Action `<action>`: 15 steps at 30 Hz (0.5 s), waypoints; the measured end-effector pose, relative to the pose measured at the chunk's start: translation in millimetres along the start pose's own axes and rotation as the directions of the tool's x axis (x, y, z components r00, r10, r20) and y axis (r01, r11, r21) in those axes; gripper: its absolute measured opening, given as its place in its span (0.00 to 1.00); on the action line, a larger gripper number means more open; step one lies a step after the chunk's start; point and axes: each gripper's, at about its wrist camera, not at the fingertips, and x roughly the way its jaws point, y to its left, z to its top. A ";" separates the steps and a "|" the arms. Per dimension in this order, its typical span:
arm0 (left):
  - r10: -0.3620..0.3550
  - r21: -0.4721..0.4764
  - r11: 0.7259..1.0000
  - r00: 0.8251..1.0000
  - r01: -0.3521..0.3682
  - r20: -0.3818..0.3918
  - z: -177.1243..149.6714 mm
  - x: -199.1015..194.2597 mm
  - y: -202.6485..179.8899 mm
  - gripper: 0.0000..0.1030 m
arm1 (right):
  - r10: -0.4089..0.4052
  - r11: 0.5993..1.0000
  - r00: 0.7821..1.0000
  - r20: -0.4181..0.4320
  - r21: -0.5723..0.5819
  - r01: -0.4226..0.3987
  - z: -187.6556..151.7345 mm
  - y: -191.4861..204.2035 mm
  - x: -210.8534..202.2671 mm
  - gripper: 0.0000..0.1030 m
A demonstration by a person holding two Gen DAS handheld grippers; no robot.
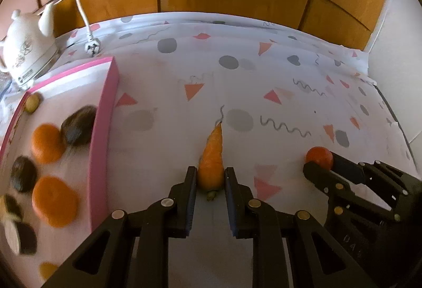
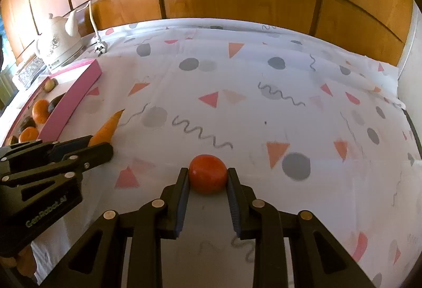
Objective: Organize fruits
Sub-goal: 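Grasp the carrot with the left tool while the right tool holds the tomato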
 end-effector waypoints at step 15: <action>-0.013 0.038 0.999 0.996 0.009 0.091 -17.6 -1.3 0.2 0.21 | -0.023 0.999 0.999 0.029 0.026 0.022 -9.8 2.2 -0.9 0.27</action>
